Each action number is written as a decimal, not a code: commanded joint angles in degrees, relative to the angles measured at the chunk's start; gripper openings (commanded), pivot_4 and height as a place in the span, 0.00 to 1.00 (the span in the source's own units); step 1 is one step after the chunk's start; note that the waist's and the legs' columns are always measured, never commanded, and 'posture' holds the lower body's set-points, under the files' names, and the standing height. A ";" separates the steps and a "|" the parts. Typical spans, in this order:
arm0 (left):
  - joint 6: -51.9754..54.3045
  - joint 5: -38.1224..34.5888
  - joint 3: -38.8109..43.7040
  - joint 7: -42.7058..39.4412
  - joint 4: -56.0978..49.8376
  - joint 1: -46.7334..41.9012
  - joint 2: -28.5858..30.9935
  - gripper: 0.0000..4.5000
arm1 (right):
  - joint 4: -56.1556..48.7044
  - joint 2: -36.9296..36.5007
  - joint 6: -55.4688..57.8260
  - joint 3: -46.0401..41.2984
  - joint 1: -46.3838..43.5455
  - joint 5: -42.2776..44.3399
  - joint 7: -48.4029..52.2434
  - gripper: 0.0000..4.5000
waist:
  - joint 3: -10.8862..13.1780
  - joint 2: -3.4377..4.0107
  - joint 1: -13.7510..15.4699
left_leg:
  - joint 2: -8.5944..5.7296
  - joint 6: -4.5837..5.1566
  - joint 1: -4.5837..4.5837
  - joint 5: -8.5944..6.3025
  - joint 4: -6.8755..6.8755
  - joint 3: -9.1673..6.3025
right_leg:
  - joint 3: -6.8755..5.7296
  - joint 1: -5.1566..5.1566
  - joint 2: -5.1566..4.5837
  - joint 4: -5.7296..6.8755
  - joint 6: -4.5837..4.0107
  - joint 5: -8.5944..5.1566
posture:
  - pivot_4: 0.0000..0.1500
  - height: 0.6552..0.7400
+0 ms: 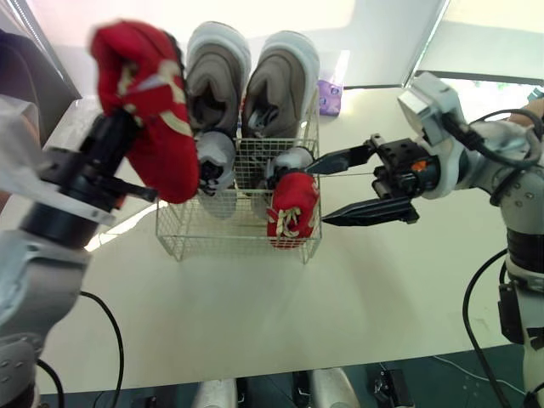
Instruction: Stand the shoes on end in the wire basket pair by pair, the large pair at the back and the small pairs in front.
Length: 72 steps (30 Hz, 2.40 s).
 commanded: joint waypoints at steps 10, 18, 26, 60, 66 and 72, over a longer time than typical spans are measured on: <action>-7.46 25.01 -11.74 -9.89 4.74 3.30 -10.46 0.01 | -10.77 -5.66 14.77 -14.16 13.55 17.52 -11.11 1.00 | -0.05 -0.11 1.40 | 0.05 0.15 -0.01 -0.09 0.13 -0.02 | -0.05 0.14 0.00 -0.12 0.16 0.07 | 1.00 1.00; -14.93 40.93 -16.19 -11.79 12.39 5.53 -16.99 0.01 | -11.80 -3.25 14.04 -16.65 16.61 22.71 -20.62 1.00 | -0.07 -0.13 1.39 | 0.05 0.23 0.01 -0.04 0.20 -0.03 | -0.05 0.19 -0.02 -0.12 0.22 0.10 | 1.00 1.00; -18.34 48.05 -19.27 -14.06 12.90 9.82 -21.24 0.01 | -9.98 -4.55 13.39 -17.03 16.39 23.59 -22.19 1.00 | -0.30 -0.08 1.40 | 0.05 0.25 0.03 -0.04 0.20 -0.04 | -0.05 0.22 -0.07 -0.12 0.20 0.09 | 1.00 1.00; 3.43 16.66 0.00 -25.76 -6.62 36.20 -13.55 0.69 | -9.99 -4.66 6.33 -17.22 23.72 19.90 -21.66 1.00 | -0.48 -0.07 1.08 | 0.12 0.40 -0.02 -0.14 0.19 -0.05 | 0.01 0.17 -0.15 -0.20 0.22 -0.08 | 1.00 1.00; 7.90 1.50 18.57 -31.81 -3.72 50.25 -1.70 0.69 | -6.76 -7.15 1.31 -16.74 30.23 10.47 -21.41 1.00 | -0.50 -0.05 1.37 | 0.09 0.36 0.01 -0.13 0.24 -0.15 | -0.12 0.19 -0.16 -0.20 0.17 -0.13 | 1.00 1.00; 9.15 12.26 21.73 -41.91 5.43 57.52 3.84 0.69 | -8.56 -8.71 -2.03 -17.23 39.47 5.18 -20.02 1.00 | -0.49 -0.01 1.18 | 0.00 0.39 -0.02 -0.16 0.15 -0.05 | -0.09 0.14 -0.11 -0.35 0.25 -0.18 | 1.00 1.00</action>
